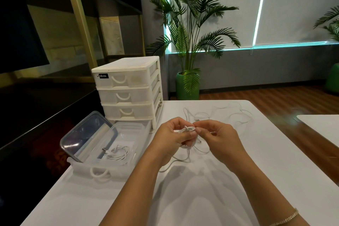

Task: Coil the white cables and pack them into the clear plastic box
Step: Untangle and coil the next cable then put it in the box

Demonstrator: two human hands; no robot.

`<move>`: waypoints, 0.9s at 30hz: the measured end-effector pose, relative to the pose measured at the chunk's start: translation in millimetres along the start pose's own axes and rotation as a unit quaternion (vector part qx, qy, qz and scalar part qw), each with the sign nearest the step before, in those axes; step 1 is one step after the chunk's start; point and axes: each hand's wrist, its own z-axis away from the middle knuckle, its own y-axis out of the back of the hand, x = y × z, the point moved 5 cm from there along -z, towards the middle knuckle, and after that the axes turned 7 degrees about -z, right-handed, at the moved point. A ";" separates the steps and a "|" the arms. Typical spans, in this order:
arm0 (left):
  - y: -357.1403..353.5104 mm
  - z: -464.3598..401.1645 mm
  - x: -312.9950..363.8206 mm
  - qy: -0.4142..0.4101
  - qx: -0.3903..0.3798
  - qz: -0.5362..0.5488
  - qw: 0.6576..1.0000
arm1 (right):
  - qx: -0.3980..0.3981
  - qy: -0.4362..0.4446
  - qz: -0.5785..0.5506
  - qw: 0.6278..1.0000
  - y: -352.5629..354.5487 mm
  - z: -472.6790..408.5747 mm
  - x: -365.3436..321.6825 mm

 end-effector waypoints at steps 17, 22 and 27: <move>-0.3 0.3 2.4 0.010 0.025 0.032 0.999 | -0.017 0.025 -0.079 0.996 -10.5 2.9 0.6; -3.2 -0.3 0.0 0.028 0.010 0.054 0.998 | -0.033 -0.008 -0.148 0.988 -7.1 2.4 0.1; -2.8 -0.6 0.3 0.037 -0.007 0.114 0.993 | -0.048 -0.022 -0.188 0.981 -5.9 2.0 -4.8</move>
